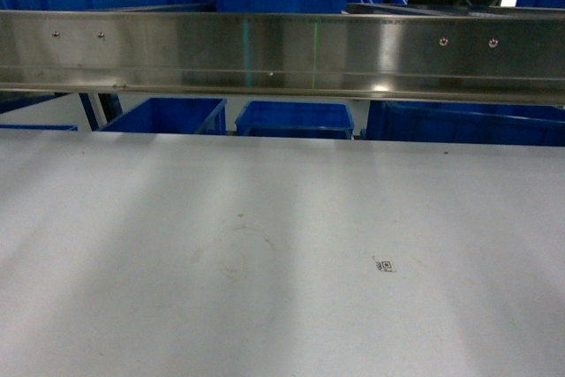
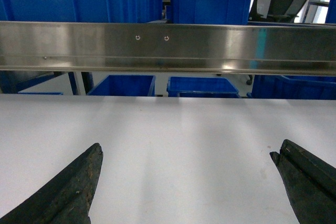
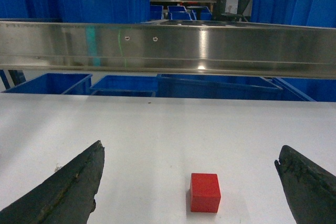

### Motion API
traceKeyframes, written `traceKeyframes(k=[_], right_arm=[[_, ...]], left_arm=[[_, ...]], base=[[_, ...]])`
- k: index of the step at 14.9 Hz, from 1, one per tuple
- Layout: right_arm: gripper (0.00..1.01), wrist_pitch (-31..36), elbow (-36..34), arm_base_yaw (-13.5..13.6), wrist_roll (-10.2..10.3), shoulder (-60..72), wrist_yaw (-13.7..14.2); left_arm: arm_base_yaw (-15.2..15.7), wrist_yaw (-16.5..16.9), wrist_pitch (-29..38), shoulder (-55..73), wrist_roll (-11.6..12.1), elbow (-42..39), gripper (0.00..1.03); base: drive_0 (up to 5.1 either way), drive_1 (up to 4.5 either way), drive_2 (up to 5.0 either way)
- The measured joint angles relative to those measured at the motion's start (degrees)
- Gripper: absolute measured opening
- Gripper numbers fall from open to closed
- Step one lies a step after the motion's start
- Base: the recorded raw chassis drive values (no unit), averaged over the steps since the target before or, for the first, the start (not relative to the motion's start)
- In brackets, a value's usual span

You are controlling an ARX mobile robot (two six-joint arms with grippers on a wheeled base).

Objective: Place magnetic block on left shelf second layer

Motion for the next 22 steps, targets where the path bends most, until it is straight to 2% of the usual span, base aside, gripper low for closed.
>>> traceKeyframes(k=[18,19,20,22], right_arm=[[0.98,0.09,-0.02,0.00,0.00,0.07,0.07],[0.98,3.41,-0.09,-0.66,0.59,2.19,-0.35],[0.98,10.82,-0.09,-2.78,0.94,8.63,-2.47],[0.98,28.00,1.40,-10.47,1.29,31.67,-8.20]], left_arm=[[0.00,0.02,0.00,0.00,0.00,0.00,0.98],[0.00,0.00,0.00,0.00,0.02,0.00,0.98],[0.00,0.02,0.00,0.00,0.00,0.00,0.98],[0.00,0.00,0.00,0.00,0.02,0.00,0.98]], base=[[0.0,0.00,0.0],[0.0,0.00,0.0],[0.0,0.00,0.0],[0.0,0.00,0.0]])
